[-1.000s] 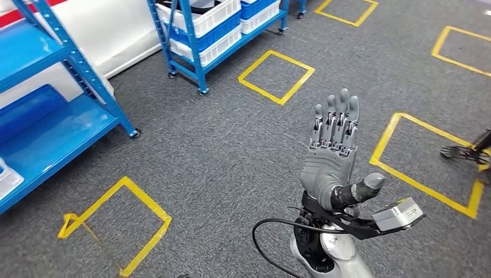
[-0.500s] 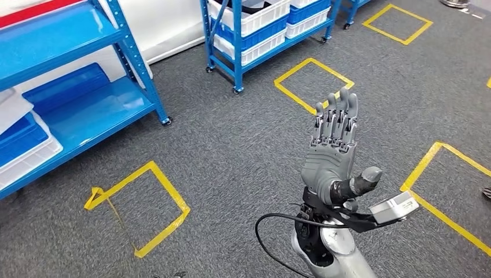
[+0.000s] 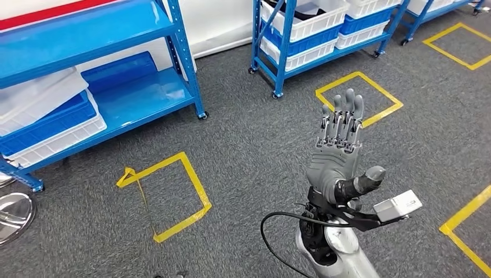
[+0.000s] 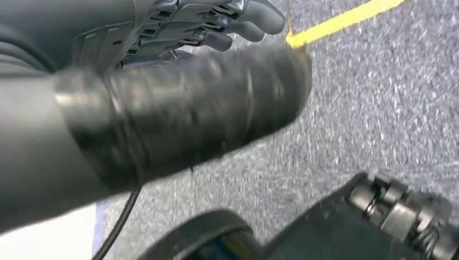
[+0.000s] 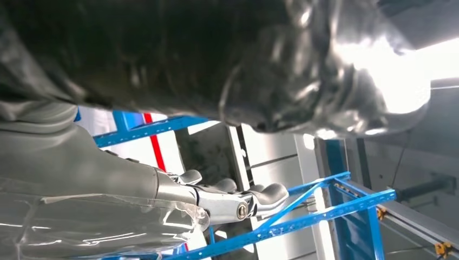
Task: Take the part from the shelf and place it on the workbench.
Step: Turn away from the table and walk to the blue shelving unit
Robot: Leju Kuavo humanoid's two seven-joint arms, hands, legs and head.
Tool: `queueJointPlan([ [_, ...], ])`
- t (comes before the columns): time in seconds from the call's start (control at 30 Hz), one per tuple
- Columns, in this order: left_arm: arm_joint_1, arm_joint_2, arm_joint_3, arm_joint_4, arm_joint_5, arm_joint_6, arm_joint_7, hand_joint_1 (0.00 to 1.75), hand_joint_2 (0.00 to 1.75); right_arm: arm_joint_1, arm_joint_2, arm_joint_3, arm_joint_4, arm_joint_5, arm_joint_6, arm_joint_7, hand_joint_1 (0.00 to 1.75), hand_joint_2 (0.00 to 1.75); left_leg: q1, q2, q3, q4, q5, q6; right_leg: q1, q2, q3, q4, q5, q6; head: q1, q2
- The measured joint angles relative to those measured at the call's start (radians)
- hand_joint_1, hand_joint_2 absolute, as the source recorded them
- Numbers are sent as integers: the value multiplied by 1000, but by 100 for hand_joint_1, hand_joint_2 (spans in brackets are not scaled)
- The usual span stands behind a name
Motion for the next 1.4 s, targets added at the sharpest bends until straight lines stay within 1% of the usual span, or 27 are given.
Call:
queueJointPlan([
  [0.03, 0, 0, 0, 0, 3, -1, 2, 0, 0, -1, 0, 0, 0, 0, 0, 0, 0, 0, -1, 28, -13, 25, -14, -4, -1, -13, 5, -5, 2, -7, -2, 0],
  [0.1, -2, 0, 0, 0, 9, -2, 6, 0, 0, -1, 0, 0, 1, 0, 2, 0, 0, 0, -3, 92, -67, 133, -67, -12, 3, -43, 12, -11, 1, -17, -6, 0],
  [0.17, -1, 0, 0, 0, 16, -5, 9, 0, 0, 0, 0, -1, 3, -3, 6, 0, 0, 0, 2, 113, -133, 258, -112, -19, 7, -74, 15, -11, -4, -22, -7, 0],
  [0.2, 1, 0, 0, 0, 21, -7, 10, 0, 0, 0, 0, -1, 4, -6, 9, 0, 0, 0, 4, 115, -148, 283, -112, -21, 8, -88, 17, -11, -7, -22, -7, 0],
  [0.23, 3, 0, 0, 0, 26, -8, 10, 0, 0, 0, 0, -1, 5, -9, 11, 0, 0, 0, 5, 116, -143, 270, -94, -22, 8, -102, 20, -11, -10, -21, -7, 0],
  [0.27, 5, 0, 0, 0, 30, -9, 10, 0, 0, 0, 0, -1, 7, -12, 13, 0, 0, 0, 7, 121, -117, 219, -62, -22, 7, -115, 24, -11, -14, -18, -7, 0],
  [0.33, 5, 0, 0, 0, 36, -10, 9, 0, 0, -1, 0, -2, 8, -15, 16, 0, 0, 0, 3, 158, -41, 77, -3, -17, 10, -137, 35, -10, -24, -10, -7, 0],
  [0.4, 4, 0, 0, 0, 41, -9, 8, 0, 0, -2, 0, -2, 8, -16, 17, 0, 0, 0, -6, 182, -1, 2, 13, -4, 16, -154, 43, -11, -32, 0, -4, 0],
  [0.47, 6, 1, 0, 0, 43, -9, 6, 0, 0, -3, 0, -2, 8, -16, 17, 0, 0, 0, -12, 166, 0, -5, 9, 11, 17, -170, 50, -16, -37, 11, -2, 0],
  [0.5, 8, 1, 0, 0, 43, -9, 6, 0, 0, -3, 0, -2, 8, -16, 17, 0, 0, 0, -11, 156, 3, -9, 10, 17, 14, -165, 53, -14, -42, 17, 0, 0],
  [0.57, 9, 2, 0, 1, 43, -9, 6, 0, 0, -4, 0, -3, 8, -16, 17, 0, 0, 0, -6, 135, 14, -19, 12, 31, 9, -120, 37, 34, -74, 24, 4, 0],
  [0.63, 6, 2, 0, 1, 43, -9, 5, 0, 0, -1, 0, -3, 9, -16, 17, 0, 0, 0, -5, 112, 19, -22, 11, 40, 7, -69, -26, 159, -132, 23, 9, 0],
  [0.67, 5, 2, 0, 1, 43, -9, 5, 0, 0, 1, 0, -4, 10, -16, 17, 0, 0, 0, -6, 99, 19, -21, 10, 42, 7, -61, -64, 225, -154, 23, 10, 0],
  [0.7, 6, 2, 0, 1, 43, -9, 5, 0, 0, 3, 0, -4, 11, -16, 17, 0, 0, 0, -7, 83, 19, -20, 9, 43, 7, -58, -93, 267, -158, 23, 11, 0],
  [0.73, 6, 2, 0, 1, 43, -9, 5, 0, 0, 4, 0, -5, 12, -16, 17, 0, 0, 0, -7, 67, 20, -18, 8, 43, 7, -56, -105, 271, -140, 22, 11, 0],
  [0.77, 7, 2, 0, 1, 43, -9, 5, 0, 0, 5, 0, -5, 13, -16, 17, 0, 0, 0, -7, 51, 21, -15, 7, 42, 6, -53, -97, 234, -104, 21, 11, 0],
  [0.8, 7, 2, 0, 1, 43, -9, 5, 0, 0, 4, 0, -5, 13, -16, 17, 0, 0, 0, -7, 35, 22, -11, 5, 39, 5, -42, -74, 168, -58, 19, 11, 0],
  [0.87, 6, 2, 0, 2, 43, -10, 5, 0, 0, 4, 0, -5, 14, -16, 16, 1, 0, 0, -6, 8, 18, -2, 1, 32, 1, -1, -27, 50, -7, 16, 11, 0],
  [0.93, 6, 3, 0, 2, 43, -14, 5, 0, 0, 4, 0, -6, 15, -16, 16, 2, 0, 0, -4, -13, 10, 1, 1, 21, 2, 19, -13, 12, -6, 12, 11, 0],
  [1.0, 9, 3, 0, 2, 45, -23, 5, 0, 0, 3, 0, -6, 15, -15, 15, 3, 0, 0, -1, -26, 5, -2, 1, 9, 3, -1, -5, 4, -3, 4, 11, 0],
  [1.07, 12, 3, 0, 3, 49, -34, 4, 0, 0, 1, 0, -6, 15, -15, 15, 3, 0, 0, -4, 17, -13, 33, -20, 0, 2, -25, 7, -6, 0, -7, 7, 0],
  [1.13, 12, 4, 0, 3, 52, -39, 2, 0, 0, 2, 0, -6, 15, -15, 13, 3, 0, 0, -6, 84, -68, 142, -73, -7, 5, -52, 14, -10, -2, -15, 2, 0],
  [1.2, 11, 4, 0, 3, 51, -39, 1, 0, 0, 3, 0, -6, 17, -14, 8, 3, 0, 0, -3, 108, -128, 251, -112, -12, 9, -82, 17, -10, -7, -19, 1, 0],
  [1.23, 11, 4, 0, 3, 50, -39, 1, 0, 0, 4, 0, -6, 17, -14, 6, 3, 0, 0, -3, 112, -137, 263, -107, -13, 10, -97, 19, -10, -10, -20, 1, 0],
  [1.27, 11, 4, 0, 4, 47, -39, 1, 0, 0, 4, 0, -6, 18, -14, 3, 3, 0, 0, -2, 116, -125, 237, -84, -13, 10, -111, 22, -10, -14, -19, 1, 0],
  [1.33, 11, 4, 0, 4, 44, -39, 1, 0, 0, 4, 0, -7, 19, -13, -1, 3, 0, 0, -5, 149, -57, 107, -21, -9, 11, -136, 34, -10, -24, -14, 1, 0],
  [1.4, 8, 4, 0, 4, 43, -38, 2, 0, 0, 3, 0, -7, 19, -12, -2, 3, 0, 0, -13, 177, -6, 13, 8, 5, 16, -155, 43, -11, -33, -5, 2, 0],
])
